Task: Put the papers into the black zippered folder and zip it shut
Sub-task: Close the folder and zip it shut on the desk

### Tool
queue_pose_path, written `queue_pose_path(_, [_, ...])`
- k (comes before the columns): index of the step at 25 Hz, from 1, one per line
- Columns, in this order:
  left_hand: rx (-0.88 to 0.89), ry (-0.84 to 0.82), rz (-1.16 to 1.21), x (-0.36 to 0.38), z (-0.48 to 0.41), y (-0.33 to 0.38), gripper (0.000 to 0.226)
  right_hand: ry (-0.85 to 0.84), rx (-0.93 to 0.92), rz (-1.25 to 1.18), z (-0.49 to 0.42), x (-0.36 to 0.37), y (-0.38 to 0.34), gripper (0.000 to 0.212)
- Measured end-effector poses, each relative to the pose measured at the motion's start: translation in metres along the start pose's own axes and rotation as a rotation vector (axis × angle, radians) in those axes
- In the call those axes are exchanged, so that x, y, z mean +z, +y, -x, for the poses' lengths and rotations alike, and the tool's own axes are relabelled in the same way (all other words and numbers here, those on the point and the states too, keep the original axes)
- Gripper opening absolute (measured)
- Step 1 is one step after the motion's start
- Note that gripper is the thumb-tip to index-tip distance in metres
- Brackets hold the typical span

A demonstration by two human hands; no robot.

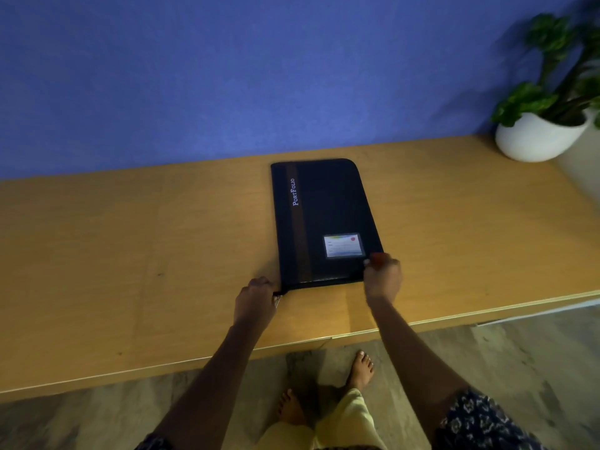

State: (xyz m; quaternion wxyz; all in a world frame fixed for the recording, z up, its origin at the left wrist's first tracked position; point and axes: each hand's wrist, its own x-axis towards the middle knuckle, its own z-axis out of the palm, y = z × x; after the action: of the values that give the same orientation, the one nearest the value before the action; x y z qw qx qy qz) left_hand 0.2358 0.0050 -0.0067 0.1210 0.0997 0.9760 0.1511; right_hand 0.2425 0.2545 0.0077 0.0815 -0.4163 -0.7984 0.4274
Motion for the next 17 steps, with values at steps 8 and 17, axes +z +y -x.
queue_pose_path(8, [-0.044,-0.042,0.213,-0.001,0.002,-0.003,0.03,-0.538,-0.174,0.157,0.114,0.083,0.001,0.015])
queue_pose_path(17, [-0.061,-0.016,0.161,-0.004,0.001,-0.006,0.03,-0.409,-0.346,0.24,0.111,0.079,0.001,0.013])
